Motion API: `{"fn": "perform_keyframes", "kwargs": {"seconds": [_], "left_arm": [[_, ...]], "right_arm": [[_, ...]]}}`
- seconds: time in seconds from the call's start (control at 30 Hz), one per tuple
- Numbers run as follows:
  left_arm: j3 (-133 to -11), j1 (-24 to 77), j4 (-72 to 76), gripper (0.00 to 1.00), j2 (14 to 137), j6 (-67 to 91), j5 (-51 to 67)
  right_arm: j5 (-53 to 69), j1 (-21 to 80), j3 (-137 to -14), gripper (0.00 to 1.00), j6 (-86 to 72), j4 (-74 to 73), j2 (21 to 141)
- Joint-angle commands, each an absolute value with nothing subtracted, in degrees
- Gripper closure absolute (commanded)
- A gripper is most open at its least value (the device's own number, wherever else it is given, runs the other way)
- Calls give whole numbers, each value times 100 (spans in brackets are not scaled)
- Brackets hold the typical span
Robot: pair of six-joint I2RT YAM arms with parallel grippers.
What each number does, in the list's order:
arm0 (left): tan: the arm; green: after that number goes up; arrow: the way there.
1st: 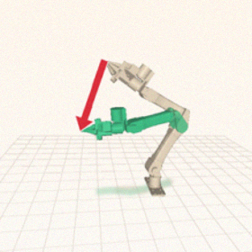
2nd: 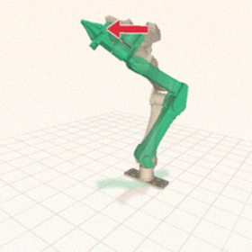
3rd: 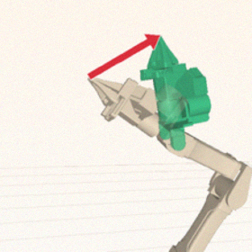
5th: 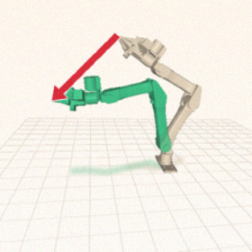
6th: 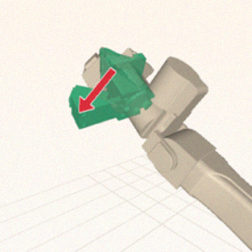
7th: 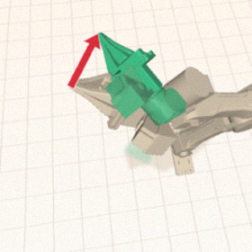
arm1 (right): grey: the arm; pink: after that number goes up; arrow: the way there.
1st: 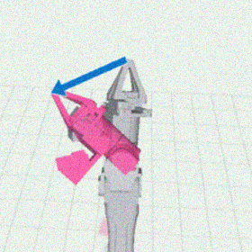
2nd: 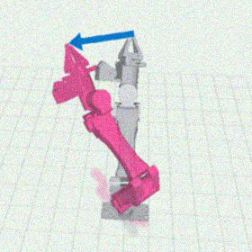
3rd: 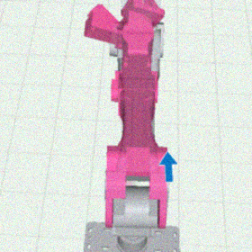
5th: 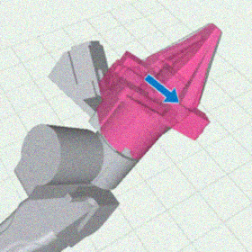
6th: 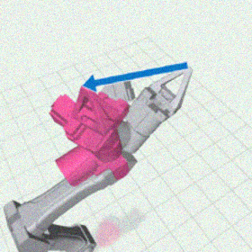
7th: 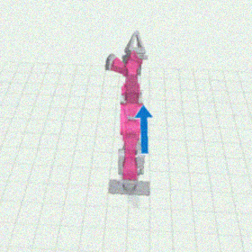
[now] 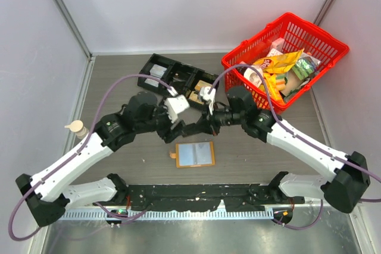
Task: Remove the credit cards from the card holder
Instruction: Place the credit card in the storage box.
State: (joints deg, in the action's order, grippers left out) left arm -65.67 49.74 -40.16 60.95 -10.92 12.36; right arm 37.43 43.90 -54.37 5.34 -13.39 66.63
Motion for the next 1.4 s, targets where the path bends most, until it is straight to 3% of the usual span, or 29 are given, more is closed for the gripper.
{"fn": "perform_keyframes", "kwargs": {"seconds": [0.0,0.13,0.43,0.77,1.03,1.2,1.37], "left_arm": [[-6057,4151,-2604,22,5468,-371,55],[-5661,3385,-1742,1,5090,368,-1218],[-4870,3155,-766,0,4439,388,-4120],[-4316,3155,-35,0,3771,62,-4500],[-4254,3146,184,0,3656,26,-4561],[-4254,3129,158,0,3691,26,-4474],[-4271,3138,115,0,3709,61,-4403]], "right_arm": [[2972,3869,-5844,99,-787,-528,7153],[2217,3542,-6396,99,-1554,-308,7837],[836,3533,-7918,99,-2399,-351,9614],[18,3674,-10150,99,-2970,-1098,12030],[-527,3814,-11345,99,-3375,-1450,13077],[-720,3841,-11461,89,-3507,-1537,13219],[-826,3832,-11348,67,-3340,-1784,13000]]}}
